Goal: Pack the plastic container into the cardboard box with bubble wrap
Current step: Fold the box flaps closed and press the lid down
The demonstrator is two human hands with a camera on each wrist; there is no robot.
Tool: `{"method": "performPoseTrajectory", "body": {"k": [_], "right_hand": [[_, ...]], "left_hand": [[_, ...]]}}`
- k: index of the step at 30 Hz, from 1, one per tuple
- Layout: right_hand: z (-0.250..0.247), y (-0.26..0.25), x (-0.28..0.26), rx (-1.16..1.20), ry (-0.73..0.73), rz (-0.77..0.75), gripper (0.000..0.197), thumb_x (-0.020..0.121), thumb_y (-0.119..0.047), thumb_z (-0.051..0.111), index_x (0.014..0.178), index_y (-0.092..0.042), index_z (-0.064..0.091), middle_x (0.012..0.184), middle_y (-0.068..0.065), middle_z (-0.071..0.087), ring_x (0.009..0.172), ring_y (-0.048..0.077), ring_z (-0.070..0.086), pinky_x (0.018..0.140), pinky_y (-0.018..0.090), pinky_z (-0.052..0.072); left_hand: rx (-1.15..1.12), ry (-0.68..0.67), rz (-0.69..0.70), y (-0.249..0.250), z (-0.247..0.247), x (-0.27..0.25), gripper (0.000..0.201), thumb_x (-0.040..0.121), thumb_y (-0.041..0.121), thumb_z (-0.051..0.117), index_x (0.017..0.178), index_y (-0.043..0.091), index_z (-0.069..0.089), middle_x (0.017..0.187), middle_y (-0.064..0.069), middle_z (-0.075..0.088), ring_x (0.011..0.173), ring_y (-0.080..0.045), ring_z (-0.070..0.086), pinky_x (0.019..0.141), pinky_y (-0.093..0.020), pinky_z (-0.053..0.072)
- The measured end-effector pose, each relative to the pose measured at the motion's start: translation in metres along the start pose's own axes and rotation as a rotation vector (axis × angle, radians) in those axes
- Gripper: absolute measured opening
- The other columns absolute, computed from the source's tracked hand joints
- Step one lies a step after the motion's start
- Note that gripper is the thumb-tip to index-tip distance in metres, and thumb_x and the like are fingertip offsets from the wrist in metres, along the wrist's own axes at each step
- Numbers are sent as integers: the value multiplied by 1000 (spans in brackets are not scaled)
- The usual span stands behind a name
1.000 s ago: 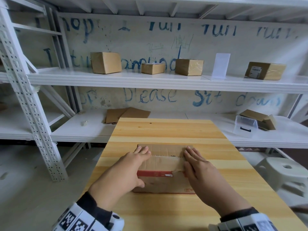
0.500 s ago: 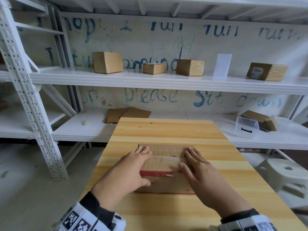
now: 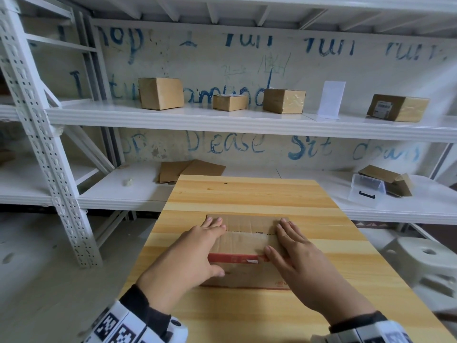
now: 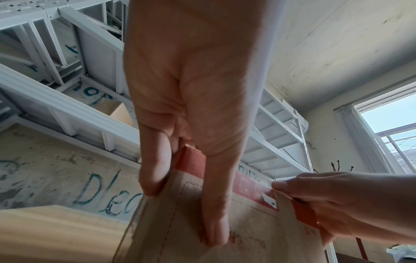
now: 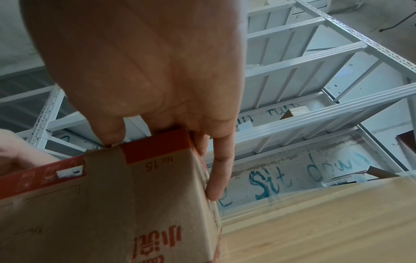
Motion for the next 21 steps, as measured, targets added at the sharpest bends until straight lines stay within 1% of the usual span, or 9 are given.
{"method": "performPoseTrajectory", "body": {"k": [3,8,11,13,14,16,17,18,21], "right_hand": [[0,-2,-1,-18,-7,9,76,99,-57,33,158,-14,13,166,-7,1,151,3,-6,116,17,0],[-1,-4,-1,-31,-12,12,76,99,-57,31,159,-14,11,166,-6,0,151,4,-6,113,15,-2],[-1,-4,-2,-47,-16,13,76,100,-56,30,159,-14,8,166,-5,-2,151,5,-7,114,16,-2],[-1,-4,-1,-56,-22,15,78,99,-58,27,159,-13,7,166,-4,-2,151,5,-7,115,16,-3],[-1,-4,-1,-58,-28,15,80,97,-61,25,159,-13,7,166,-4,-2,151,6,-7,115,16,-4],[-1,-4,-1,-56,-37,14,93,86,-70,13,159,-13,7,166,-4,-2,151,6,-7,115,16,-4],[-1,-4,-1,-57,-37,14,99,79,-73,7,159,-14,7,166,-4,-2,151,6,-7,115,16,-4],[-1,-4,-2,-56,-35,16,101,77,-73,6,159,-14,7,166,-4,-2,151,6,-7,114,16,-4],[-1,-3,-1,-51,-37,22,92,85,-70,13,159,-14,7,166,-5,-3,151,6,-7,115,17,-4]], "left_hand": [[-4,4,7,-2,1,0,98,82,32,81,157,32,19,163,22,3,149,1,-2,119,-30,20],[-8,4,6,-1,1,1,98,81,31,81,157,32,20,163,22,3,149,1,0,119,-29,20],[-15,4,-2,-3,2,2,99,80,31,83,157,32,21,163,22,4,150,-2,2,120,-31,21],[-26,9,1,-4,2,2,99,78,32,84,156,32,23,163,22,6,150,-1,2,120,-31,21],[-27,11,5,-4,2,2,99,78,32,84,156,31,24,163,22,7,150,0,2,120,-30,20],[-20,10,7,-4,2,3,99,78,32,84,157,31,24,163,22,7,150,1,2,120,-29,19],[-14,9,5,-3,2,3,99,78,32,84,157,30,24,163,21,6,150,1,2,120,-29,19],[-9,8,4,-3,2,3,99,78,33,83,157,31,23,163,21,6,150,0,2,120,-30,19],[-7,8,1,-3,2,2,99,79,33,83,157,31,22,163,21,5,150,0,2,120,-30,20]]}}
Point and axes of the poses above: each hand's wrist, its own x-axis towards the middle knuckle, its own z-axis out of the palm, y = z × x, the point moved 1 cm from there along x, towards the middle knuckle
